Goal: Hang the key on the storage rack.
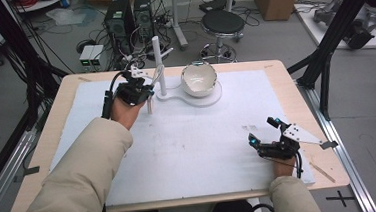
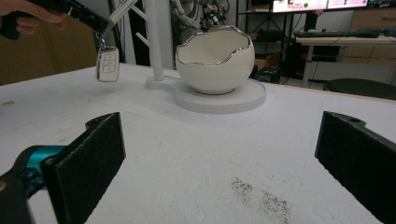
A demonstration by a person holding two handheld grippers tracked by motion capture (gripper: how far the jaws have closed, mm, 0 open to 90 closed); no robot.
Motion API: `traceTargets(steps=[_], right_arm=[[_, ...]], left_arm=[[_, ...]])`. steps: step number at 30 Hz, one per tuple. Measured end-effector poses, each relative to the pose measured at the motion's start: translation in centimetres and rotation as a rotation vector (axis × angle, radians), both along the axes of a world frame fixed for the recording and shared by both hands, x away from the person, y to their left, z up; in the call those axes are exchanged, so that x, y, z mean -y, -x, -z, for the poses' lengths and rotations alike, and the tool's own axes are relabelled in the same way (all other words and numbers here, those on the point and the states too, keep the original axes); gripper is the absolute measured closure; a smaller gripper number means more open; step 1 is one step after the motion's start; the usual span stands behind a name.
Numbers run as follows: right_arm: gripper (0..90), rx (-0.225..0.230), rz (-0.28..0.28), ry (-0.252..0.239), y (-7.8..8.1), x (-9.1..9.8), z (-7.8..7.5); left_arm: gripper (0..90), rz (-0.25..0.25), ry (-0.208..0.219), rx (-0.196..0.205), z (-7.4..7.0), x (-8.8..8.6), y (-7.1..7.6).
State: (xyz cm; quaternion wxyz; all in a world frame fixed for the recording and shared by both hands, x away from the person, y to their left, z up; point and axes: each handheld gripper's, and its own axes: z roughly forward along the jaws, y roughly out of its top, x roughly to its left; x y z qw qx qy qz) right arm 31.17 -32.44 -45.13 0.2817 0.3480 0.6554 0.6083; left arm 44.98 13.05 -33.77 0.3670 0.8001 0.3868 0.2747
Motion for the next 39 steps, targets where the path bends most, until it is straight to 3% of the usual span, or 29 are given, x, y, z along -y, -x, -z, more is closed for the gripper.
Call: traceTargets(steps=[21, 26, 30, 32, 33, 34, 39], right_arm=[[0.7, 0.001, -0.001, 0.000, 0.0, 0.0, 0.0], [0.7, -0.001, 0.000, -0.002, 0.0, 0.0, 0.0], [0.7, 0.001, 0.001, 0.001, 0.0, 0.0, 0.0], [0.7, 0.000, 0.000, 0.000, 0.0, 0.0, 0.0], [0.7, 0.001, 0.001, 0.001, 0.0, 0.0, 0.0], [0.7, 0.001, 0.001, 0.001, 0.0, 0.0, 0.0], [0.7, 0.003, 0.002, 0.003, 0.0, 0.0, 0.0]], left_arm=[[81.9, -0.027, -0.014, -0.050, 1.6, -0.1, -1.4], [81.8, -0.019, -0.005, -0.058, 2.0, -0.2, -1.7], [80.8, 0.017, 0.009, -0.061, 2.2, -0.5, -1.9], [79.1, 0.027, 0.020, -0.054, 2.2, -0.7, -1.9], [67.9, 0.035, 0.027, -0.038, 2.1, -0.8, -1.9], [67.9, 0.048, 0.035, -0.028, 2.0, -1.0, -1.9], [50.3, 0.101, 0.123, -0.019, 0.9, -2.4, -1.1]])
